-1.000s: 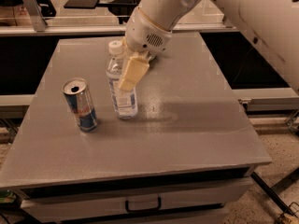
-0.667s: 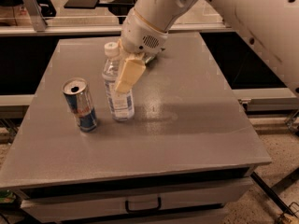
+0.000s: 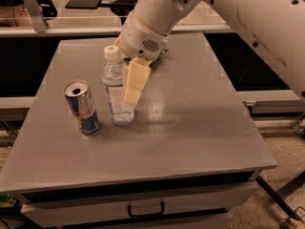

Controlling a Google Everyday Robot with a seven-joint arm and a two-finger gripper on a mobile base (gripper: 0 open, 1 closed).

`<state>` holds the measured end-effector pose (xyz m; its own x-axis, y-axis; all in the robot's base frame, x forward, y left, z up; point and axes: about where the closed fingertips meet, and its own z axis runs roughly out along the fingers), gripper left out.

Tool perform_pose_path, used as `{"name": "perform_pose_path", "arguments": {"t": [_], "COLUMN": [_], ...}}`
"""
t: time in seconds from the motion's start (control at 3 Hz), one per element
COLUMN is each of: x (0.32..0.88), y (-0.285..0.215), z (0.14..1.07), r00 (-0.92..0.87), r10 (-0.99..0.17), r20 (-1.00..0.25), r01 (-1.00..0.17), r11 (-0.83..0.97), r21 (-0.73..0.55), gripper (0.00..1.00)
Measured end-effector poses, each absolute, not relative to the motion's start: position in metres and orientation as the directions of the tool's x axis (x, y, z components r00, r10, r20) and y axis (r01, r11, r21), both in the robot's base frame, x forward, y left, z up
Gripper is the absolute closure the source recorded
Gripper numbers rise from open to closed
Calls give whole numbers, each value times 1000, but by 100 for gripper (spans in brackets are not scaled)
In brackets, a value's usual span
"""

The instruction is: Move blue plastic bottle near redbull can

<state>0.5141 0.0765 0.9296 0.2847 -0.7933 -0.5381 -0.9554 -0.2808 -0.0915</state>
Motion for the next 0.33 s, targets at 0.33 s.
{"name": "perform_pose_path", "arguments": {"t": [0.33], "x": [514], "y": [77], "z": [930], "r00": [285], "r10": [-793], "r20": [-538], "r01": [-955], "r11": [-281], "r21": [-92], "gripper": [0]}}
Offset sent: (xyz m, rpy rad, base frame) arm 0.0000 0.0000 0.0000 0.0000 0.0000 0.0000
